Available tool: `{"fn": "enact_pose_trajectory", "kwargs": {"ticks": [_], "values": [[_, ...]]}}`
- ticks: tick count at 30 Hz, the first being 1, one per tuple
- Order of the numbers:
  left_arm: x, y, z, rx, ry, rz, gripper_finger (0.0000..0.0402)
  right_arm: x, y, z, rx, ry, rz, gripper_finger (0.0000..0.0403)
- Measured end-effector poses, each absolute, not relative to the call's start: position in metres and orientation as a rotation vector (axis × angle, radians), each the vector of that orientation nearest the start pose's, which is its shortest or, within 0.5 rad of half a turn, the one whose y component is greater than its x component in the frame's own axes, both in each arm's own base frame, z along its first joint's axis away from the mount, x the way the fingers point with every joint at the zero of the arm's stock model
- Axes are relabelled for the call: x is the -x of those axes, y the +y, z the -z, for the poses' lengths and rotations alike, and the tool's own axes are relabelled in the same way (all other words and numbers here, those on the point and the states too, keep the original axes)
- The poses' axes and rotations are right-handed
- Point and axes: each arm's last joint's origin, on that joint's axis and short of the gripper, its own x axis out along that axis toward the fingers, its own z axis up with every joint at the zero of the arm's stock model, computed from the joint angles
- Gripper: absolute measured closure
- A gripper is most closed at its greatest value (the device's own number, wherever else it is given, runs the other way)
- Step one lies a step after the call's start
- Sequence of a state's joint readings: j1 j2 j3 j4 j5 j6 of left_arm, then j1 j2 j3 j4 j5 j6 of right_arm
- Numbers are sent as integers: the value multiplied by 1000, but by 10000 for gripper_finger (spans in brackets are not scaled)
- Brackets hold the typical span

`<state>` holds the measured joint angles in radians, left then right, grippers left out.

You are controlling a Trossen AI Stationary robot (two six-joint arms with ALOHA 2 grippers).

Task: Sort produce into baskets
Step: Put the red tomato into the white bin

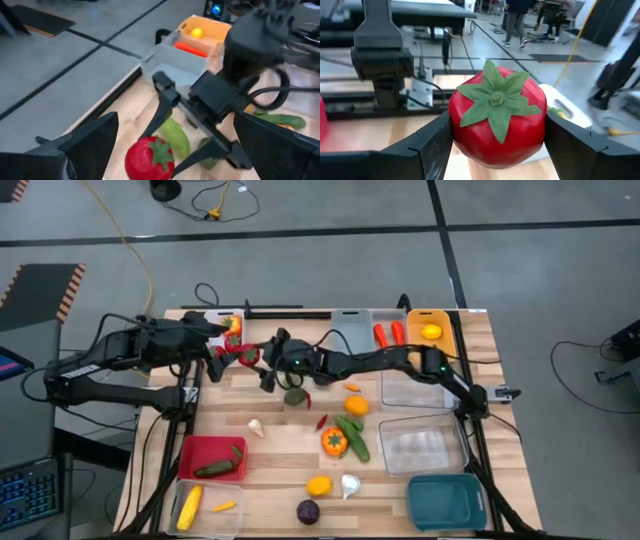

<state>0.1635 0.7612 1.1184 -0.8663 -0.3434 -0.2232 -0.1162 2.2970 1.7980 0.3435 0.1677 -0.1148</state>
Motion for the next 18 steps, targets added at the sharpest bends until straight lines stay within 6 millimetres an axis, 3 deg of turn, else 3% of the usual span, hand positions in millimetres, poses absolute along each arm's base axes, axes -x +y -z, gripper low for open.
{"fn": "enact_pose_trajectory", "kwargs": {"ticks": [10,18], "values": [[-110,30,-368,122,620,-608,18,-538,-74,-231,11,114,207,97],[-118,32,-362,377,587,-768,18,-541,-70,-246,-3,68,201,97]]}}
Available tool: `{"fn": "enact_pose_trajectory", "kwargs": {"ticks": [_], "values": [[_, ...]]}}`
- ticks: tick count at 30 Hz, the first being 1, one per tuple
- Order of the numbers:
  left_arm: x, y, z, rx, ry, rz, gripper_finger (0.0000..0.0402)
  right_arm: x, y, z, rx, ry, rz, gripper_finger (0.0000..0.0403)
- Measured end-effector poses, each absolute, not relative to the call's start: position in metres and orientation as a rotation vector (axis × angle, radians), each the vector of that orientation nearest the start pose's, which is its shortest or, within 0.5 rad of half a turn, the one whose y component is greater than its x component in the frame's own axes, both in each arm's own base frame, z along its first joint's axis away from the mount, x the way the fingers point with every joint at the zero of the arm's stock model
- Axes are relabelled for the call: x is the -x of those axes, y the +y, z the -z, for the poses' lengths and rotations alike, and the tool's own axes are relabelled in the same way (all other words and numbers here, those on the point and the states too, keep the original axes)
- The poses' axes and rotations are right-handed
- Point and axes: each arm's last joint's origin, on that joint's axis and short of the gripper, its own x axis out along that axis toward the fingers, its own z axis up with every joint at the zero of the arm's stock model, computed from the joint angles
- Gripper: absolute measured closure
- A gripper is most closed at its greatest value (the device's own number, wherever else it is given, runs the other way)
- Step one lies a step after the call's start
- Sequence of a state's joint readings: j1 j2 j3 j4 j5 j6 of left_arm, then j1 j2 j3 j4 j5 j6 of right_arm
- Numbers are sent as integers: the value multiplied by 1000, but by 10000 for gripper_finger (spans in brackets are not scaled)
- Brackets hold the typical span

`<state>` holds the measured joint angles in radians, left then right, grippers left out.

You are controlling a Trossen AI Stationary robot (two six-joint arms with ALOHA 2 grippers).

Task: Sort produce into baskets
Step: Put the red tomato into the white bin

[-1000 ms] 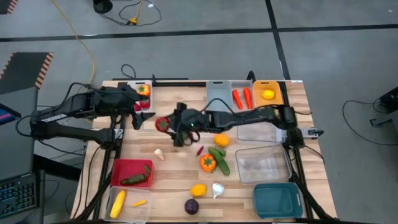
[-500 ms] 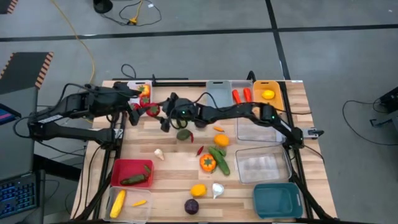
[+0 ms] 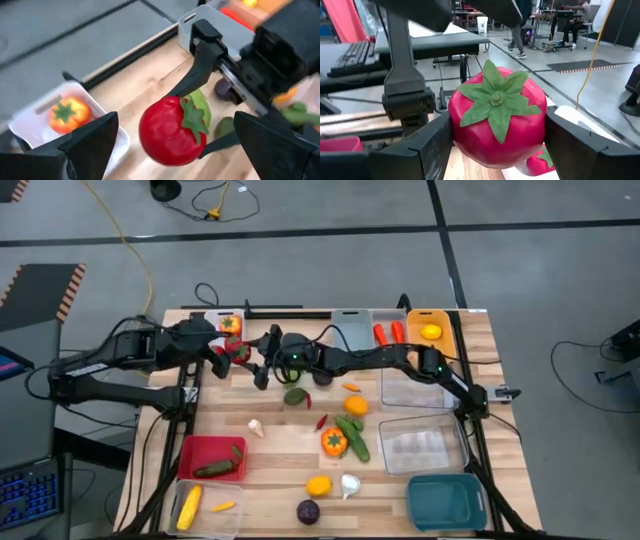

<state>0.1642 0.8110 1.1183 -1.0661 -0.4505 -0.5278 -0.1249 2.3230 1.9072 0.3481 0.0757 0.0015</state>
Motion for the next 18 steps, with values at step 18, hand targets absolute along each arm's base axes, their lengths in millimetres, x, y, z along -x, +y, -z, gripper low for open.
{"fn": "enact_pose_trajectory", "kwargs": {"ticks": [18], "values": [[-120,28,-352,654,673,-737,18,-544,-27,-259,301,-47,215,97]]}}
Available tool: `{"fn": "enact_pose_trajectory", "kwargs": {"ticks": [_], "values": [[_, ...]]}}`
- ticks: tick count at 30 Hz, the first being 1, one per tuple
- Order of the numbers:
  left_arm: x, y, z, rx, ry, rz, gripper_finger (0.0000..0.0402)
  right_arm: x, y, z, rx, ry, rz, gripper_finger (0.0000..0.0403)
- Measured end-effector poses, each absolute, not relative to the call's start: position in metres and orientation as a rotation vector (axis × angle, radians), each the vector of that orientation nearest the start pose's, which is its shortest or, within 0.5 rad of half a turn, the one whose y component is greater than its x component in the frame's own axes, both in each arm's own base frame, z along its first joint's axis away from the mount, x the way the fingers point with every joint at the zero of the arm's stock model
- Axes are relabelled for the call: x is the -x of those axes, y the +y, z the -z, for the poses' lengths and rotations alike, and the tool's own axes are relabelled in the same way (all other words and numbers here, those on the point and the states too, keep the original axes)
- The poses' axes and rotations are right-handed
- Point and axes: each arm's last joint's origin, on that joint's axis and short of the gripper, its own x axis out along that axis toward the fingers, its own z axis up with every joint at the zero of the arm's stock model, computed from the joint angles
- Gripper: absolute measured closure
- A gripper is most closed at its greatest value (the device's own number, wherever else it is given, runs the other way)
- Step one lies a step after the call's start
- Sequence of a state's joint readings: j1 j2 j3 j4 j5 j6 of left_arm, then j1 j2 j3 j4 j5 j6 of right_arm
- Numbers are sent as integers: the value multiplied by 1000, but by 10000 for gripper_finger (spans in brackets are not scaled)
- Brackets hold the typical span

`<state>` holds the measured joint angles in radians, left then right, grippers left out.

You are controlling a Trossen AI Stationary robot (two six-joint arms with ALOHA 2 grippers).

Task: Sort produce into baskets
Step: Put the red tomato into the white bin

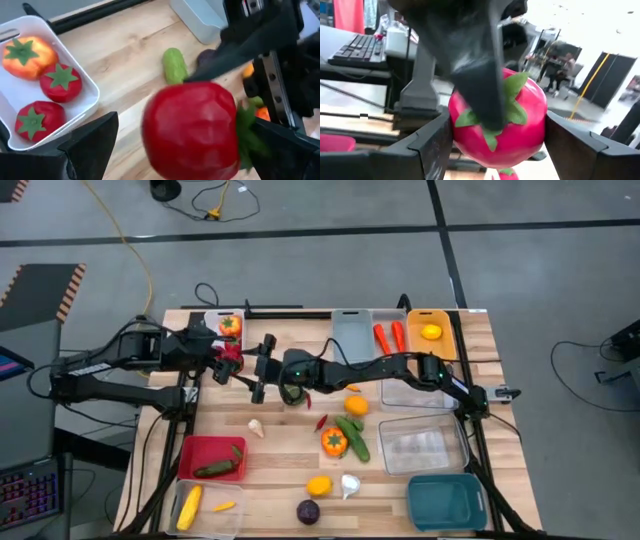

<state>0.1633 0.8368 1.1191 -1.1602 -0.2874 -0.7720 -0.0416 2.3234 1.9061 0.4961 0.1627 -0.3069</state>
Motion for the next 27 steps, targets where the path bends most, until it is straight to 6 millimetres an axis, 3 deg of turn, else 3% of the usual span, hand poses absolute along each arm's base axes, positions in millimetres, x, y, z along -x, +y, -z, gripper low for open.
{"fn": "enact_pose_trajectory", "kwargs": {"ticks": [8,22,27], "values": [[-120,28,-352,650,683,-717,28,-544,-24,-261,316,-61,216,97],[-121,28,-352,639,677,-710,129,-544,-25,-260,316,-48,217,70],[-120,28,-352,633,682,-716,141,-544,-25,-261,319,-55,217,53]]}}
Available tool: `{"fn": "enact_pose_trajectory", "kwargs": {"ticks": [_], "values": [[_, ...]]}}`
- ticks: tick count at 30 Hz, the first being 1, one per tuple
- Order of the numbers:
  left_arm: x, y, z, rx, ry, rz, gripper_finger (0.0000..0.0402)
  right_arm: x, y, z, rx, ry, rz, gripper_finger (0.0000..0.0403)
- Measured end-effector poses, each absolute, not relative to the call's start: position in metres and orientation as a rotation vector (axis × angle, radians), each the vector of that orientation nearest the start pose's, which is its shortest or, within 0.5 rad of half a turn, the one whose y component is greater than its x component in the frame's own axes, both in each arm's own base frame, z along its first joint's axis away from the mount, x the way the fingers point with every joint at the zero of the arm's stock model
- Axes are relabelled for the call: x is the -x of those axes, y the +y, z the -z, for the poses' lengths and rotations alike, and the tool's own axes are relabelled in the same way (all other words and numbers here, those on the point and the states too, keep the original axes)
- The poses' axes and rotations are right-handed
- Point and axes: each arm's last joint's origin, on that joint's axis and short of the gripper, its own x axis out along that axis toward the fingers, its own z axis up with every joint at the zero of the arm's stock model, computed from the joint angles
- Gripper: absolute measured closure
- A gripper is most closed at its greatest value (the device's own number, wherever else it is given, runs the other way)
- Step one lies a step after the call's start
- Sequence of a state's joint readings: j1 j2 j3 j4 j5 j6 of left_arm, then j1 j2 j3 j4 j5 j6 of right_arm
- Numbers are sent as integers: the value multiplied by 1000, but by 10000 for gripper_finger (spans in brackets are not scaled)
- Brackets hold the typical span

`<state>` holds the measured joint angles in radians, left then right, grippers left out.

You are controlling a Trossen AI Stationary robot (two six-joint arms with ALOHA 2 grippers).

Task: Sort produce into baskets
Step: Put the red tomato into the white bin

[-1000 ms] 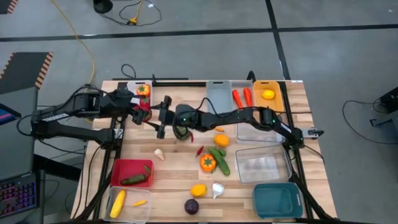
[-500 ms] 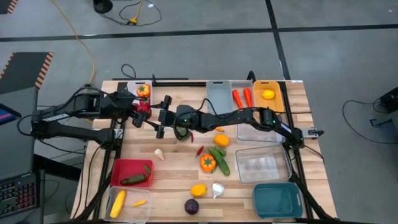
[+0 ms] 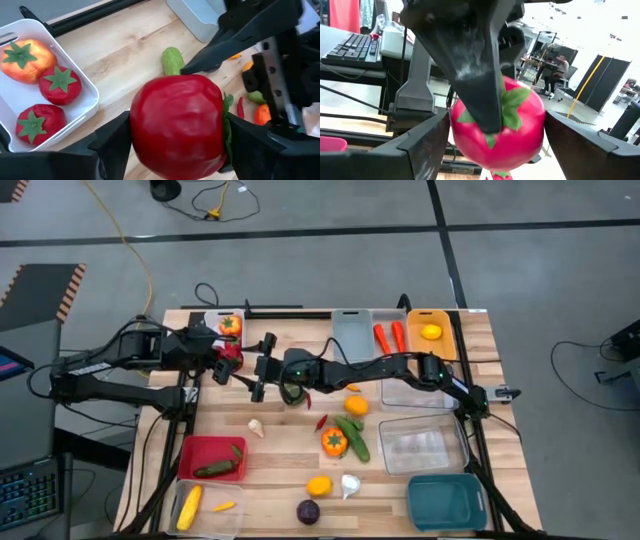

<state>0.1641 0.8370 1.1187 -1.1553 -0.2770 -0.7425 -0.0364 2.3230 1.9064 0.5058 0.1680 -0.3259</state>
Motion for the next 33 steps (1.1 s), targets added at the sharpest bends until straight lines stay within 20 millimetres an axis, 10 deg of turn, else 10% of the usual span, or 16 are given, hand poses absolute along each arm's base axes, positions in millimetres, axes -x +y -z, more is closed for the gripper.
{"fn": "enact_pose_trajectory", "kwargs": {"ticks": [18,33], "values": [[-117,32,-351,600,651,-849,137,-537,-17,-267,432,99,428,31],[-101,79,-332,387,843,-1234,136,-445,22,-352,348,547,353,31]]}}
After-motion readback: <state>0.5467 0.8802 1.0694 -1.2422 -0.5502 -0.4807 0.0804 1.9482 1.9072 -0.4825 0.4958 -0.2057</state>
